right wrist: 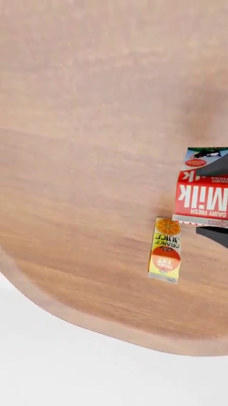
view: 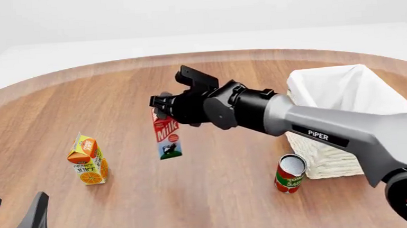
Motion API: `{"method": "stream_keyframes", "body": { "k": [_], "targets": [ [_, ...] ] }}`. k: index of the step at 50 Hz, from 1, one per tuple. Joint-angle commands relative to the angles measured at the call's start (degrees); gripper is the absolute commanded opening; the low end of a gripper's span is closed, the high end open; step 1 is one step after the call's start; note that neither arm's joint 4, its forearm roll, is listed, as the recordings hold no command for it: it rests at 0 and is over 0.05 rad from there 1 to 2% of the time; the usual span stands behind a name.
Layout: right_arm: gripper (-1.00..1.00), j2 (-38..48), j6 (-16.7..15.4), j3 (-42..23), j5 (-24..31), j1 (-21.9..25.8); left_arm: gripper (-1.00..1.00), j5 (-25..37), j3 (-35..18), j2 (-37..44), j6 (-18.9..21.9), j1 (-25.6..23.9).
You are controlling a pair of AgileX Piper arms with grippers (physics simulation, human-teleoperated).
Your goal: Pick the milk and place it in the basket.
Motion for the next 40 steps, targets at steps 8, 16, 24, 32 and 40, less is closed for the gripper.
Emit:
{"method": "stream_keyframes", "body": {
  "k": [8,16,24,32,40],
  "targets": [
    [-1.0,-4.5,-0.6,-0.2,0.4,-1.8,1.0,0.0,0.0,0.0,0.0,0.0],
    [-1.0,-6.2,-0.7,0.4,0.5,-2.4,1.0,0.0,0.0,0.0,0.0,0.0],
    [-1.0,-7.6,-0.8,1.3,0.4,-3.1,1.0,0.0,0.0,0.0,0.0,0.0],
    [-1.0,-9.1,-1.1,1.8,0.7,-4.2,1.0,0.0,0.0,0.0,0.0,0.0],
    [-1.0,-10.6,-1.5,2.5,1.1,-5.3,1.0,0.0,0.0,0.0,0.0,0.0]
  ]
}}
